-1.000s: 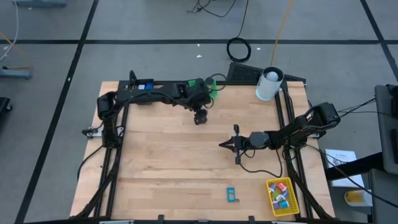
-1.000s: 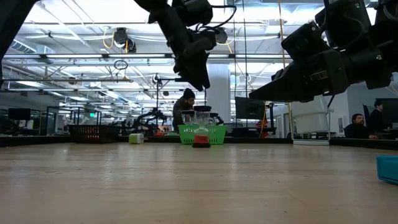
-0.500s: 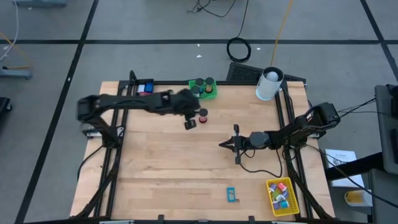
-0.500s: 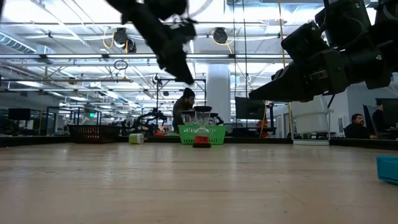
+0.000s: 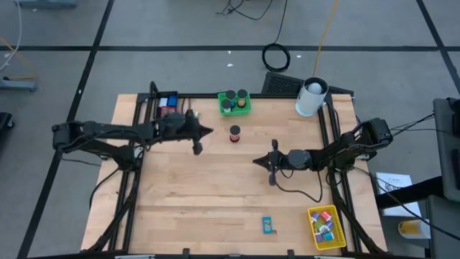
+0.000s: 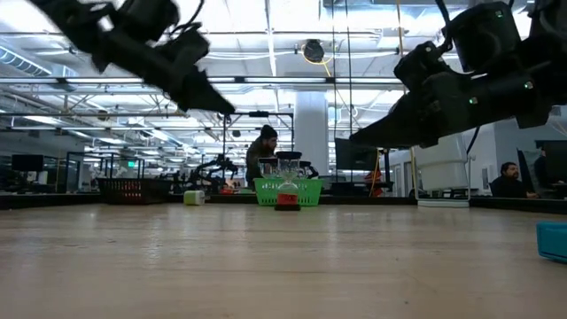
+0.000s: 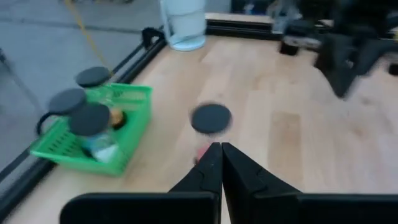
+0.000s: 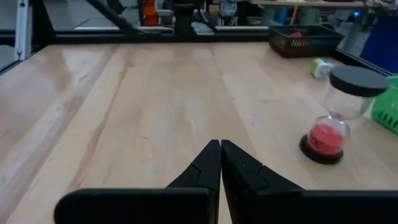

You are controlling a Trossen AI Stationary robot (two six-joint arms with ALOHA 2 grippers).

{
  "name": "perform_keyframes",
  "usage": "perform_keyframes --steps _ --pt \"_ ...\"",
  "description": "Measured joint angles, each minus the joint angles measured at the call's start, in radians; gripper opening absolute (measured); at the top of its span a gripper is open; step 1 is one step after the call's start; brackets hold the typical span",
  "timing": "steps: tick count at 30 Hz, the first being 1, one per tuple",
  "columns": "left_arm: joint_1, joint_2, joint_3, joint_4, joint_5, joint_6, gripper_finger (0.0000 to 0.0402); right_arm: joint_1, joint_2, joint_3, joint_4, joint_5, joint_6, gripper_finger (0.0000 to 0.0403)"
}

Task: Pick & Place Office items
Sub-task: Put the red hourglass into the green basket

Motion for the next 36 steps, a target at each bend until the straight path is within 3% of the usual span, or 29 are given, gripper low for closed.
perform_keyframes --steps 5,8,11,17,24,30,36 --pt "0.0 -0.003 -0.285 0.48 0.052 -0.021 0.001 -0.049 -0.037 0.018 -0.044 -0.001 0.017 0.0008" --pt "-0.001 0.017 -0.405 0.714 0.052 -0.022 0.0005 -0.089 -0.094 0.084 -0.269 -0.004 0.071 0.0008" --pt "-0.001 0.018 -0.479 0.83 0.053 -0.017 0.0004 -0.122 -0.131 0.185 -0.535 0.003 0.113 0.0009" --pt "0.002 0.017 -0.513 0.848 0.021 0.001 0.0028 -0.184 -0.141 0.389 -0.817 -0.004 0.158 0.0032" --pt "-0.005 0.023 -0.511 0.847 0.018 -0.011 0.0026 -0.241 -0.115 0.58 -1.061 0.031 0.169 0.0123" --pt "-0.005 0.023 -0.511 0.847 0.018 -0.019 0.0007 -0.248 -0.06 0.662 -1.098 0.125 0.159 0.0224" --pt "-0.005 0.023 -0.511 0.846 0.019 -0.022 0.0012 -0.262 -0.011 0.674 -1.083 0.127 0.17 0.0309"
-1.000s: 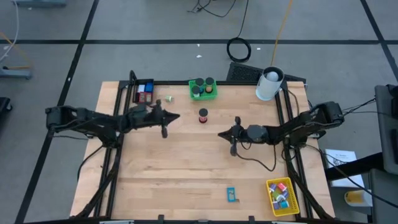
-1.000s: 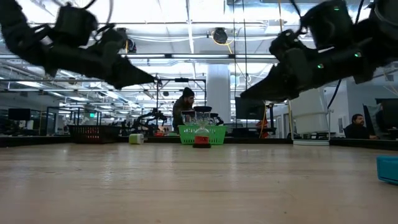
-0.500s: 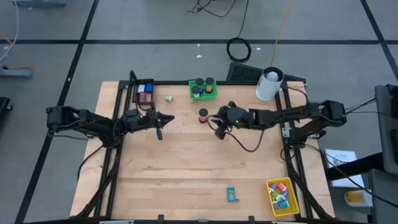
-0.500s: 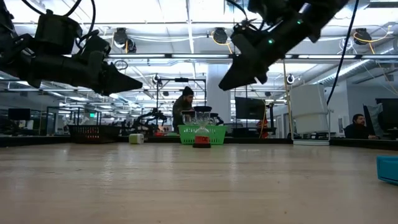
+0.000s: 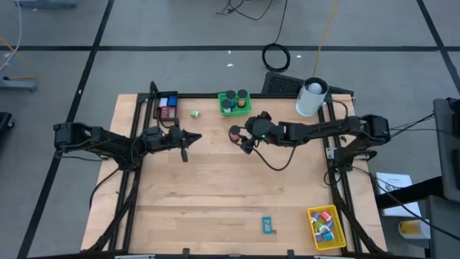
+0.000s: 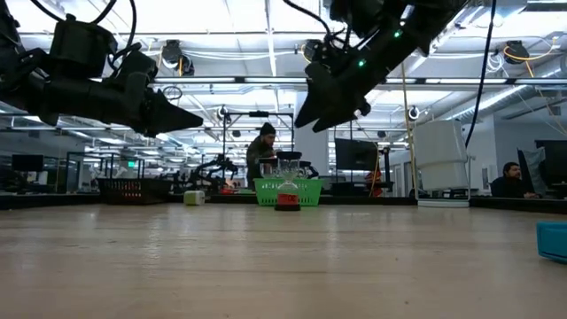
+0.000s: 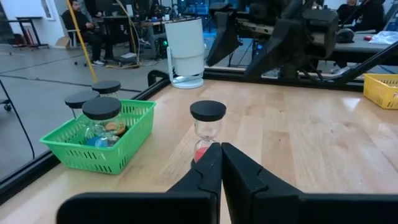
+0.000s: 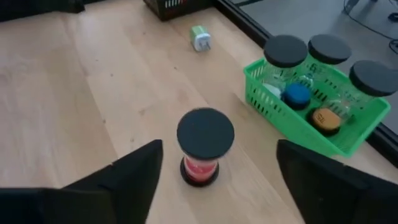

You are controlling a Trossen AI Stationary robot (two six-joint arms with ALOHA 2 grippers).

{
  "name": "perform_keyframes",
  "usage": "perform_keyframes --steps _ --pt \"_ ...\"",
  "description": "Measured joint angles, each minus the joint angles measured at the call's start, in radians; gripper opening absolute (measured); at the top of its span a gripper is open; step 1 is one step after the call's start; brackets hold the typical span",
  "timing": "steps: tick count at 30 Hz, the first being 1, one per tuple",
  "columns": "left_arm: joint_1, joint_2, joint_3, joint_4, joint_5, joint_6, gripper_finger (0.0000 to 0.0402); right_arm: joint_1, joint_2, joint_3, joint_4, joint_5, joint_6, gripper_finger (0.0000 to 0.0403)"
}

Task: Pick & Place Office items
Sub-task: Put the red hourglass into the green basket

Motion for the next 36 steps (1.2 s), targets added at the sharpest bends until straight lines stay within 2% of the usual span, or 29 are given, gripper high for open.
perform_keyframes --steps 6,10,15,18,22,26,29,36 --pt "-0.001 0.0 0.0 -0.001 0.001 0.0 0.0042 -0.024 0.068 0.002 0.118 -0.03 -0.003 0.0348" --pt "-0.001 0.0 0.0 -0.004 0.001 0.0 0.0053 -0.038 0.149 -0.001 0.18 -0.052 -0.028 0.0354" --pt "-0.001 0.0 0.001 -0.009 0.002 -0.008 0.0056 -0.053 0.207 -0.001 0.24 0.027 -0.068 0.0354" --pt "-0.001 0.0 0.001 -0.009 0.002 -0.006 0.0051 -0.057 0.224 -0.001 0.272 -0.003 -0.082 0.0353" --pt "-0.001 0.0 0.001 -0.009 0.002 -0.005 0.0042 -0.06 0.228 -0.001 0.288 -0.052 -0.076 0.0335" --pt "-0.001 0.0 0.001 -0.009 0.002 -0.006 0.0034 -0.062 0.251 -0.003 0.318 -0.057 -0.071 0.0307" --pt "-0.001 0.0 0.001 -0.009 -0.001 -0.007 0.0031 -0.068 0.251 -0.004 0.331 -0.086 -0.07 0.0282" --pt "-0.001 0.0 0.001 -0.016 -0.001 -0.007 0.0032 -0.069 0.269 -0.004 0.333 -0.081 -0.062 0.0214"
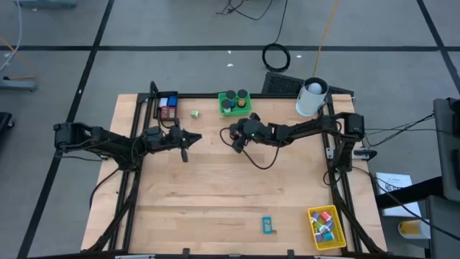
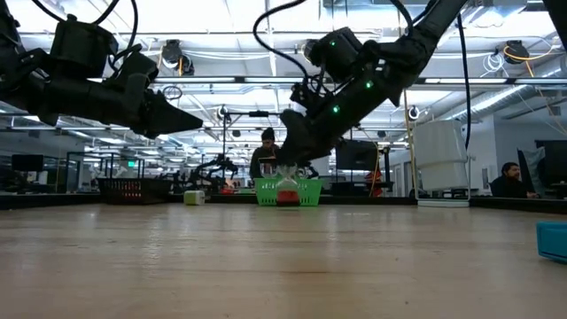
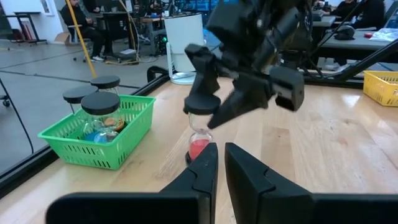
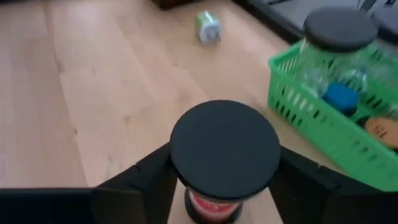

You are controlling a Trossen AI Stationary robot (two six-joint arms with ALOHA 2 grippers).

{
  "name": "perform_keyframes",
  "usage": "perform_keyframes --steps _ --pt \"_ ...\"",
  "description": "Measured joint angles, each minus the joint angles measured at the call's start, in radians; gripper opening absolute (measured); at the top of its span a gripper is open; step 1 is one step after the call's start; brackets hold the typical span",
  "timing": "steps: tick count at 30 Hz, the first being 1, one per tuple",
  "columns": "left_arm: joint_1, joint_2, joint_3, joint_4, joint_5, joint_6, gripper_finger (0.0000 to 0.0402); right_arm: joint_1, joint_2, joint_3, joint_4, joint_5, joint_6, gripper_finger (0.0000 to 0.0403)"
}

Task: Pick & Place Office items
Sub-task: Put the red hourglass into the green basket

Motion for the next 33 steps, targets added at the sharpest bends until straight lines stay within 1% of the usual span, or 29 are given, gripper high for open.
perform_keyframes --steps 4,6,13,18,23,25,29,33 --pt "0.0 0.0 0.0 -0.001 0.0 0.0 0.0031 0.0 0.0 0.0 0.001 0.001 -0.006 0.0175" --pt "0.0 0.0 0.0 -0.001 0.0 0.0 0.0031 0.0 -0.016 -0.001 -0.003 0.0 -0.016 0.0165" --pt "0.0 0.0 0.0 -0.001 0.0 0.0 0.0031 -0.013 -0.1 -0.001 -0.003 0.004 -0.044 0.0169" --pt "0.0 0.0 0.0 -0.002 0.0 0.0 0.0031 -0.091 -0.153 0.0 0.029 0.029 -0.049 0.0167" --pt "0.0 0.0 0.0 -0.002 0.0 -0.001 0.0031 -0.192 -0.141 0.001 0.12 -0.01 -0.047 0.0168" --pt "0.0 0.0 0.0 -0.002 0.0 0.0 0.0031 -0.222 -0.127 0.001 0.117 -0.03 -0.046 0.0168" --pt "0.0 0.0 0.0 -0.002 -0.001 0.004 0.0031 -0.254 -0.082 0.0 0.151 -0.029 -0.031 0.0168" --pt "0.0 0.0 0.0 -0.002 -0.001 0.002 0.0031 -0.267 -0.005 0.0 0.26 -0.027 -0.035 0.0168"
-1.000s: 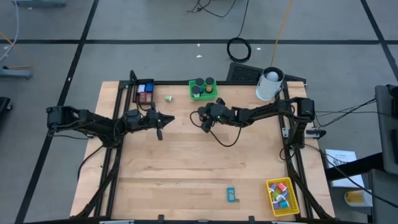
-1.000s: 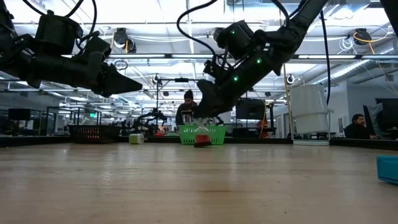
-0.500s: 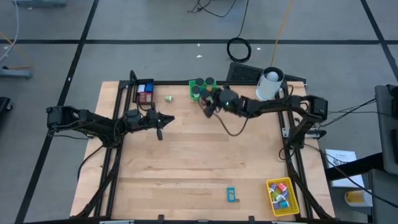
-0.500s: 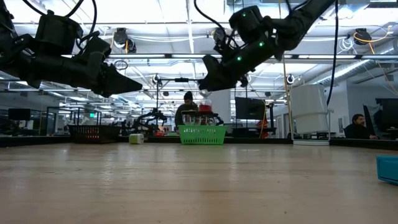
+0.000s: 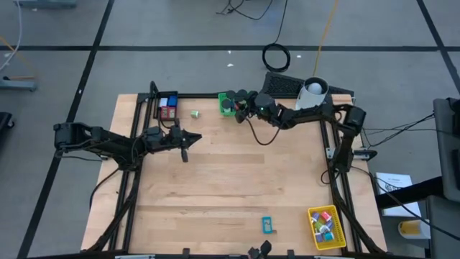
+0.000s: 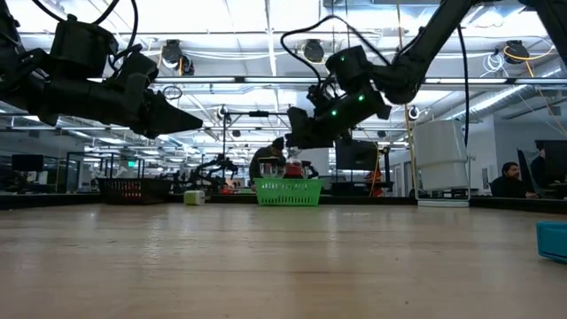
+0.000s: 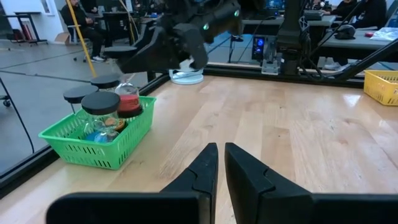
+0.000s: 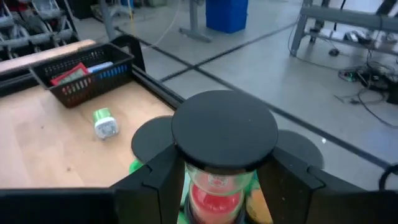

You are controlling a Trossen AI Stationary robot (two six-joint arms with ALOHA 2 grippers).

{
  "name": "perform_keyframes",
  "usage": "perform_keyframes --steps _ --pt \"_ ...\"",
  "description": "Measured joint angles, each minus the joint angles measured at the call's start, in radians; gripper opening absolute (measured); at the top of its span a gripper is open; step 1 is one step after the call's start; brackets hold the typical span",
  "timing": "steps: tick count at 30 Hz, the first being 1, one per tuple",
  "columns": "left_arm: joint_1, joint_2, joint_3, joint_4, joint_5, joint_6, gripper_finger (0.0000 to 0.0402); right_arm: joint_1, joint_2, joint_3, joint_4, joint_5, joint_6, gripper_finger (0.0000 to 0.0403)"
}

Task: Pick & Place Office items
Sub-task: Put the red hourglass into the green basket

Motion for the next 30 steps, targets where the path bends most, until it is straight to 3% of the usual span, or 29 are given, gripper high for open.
perform_keyframes --steps 22,30 --pt "0.0 0.0 0.0 0.0 0.0 0.0 0.0031 -0.026 0.08 0.0 0.02 0.033 0.023 0.017" --pt "0.0 0.0 0.0 0.0 0.001 0.001 0.0031 -0.025 0.08 0.0 0.008 0.036 0.036 0.0212"
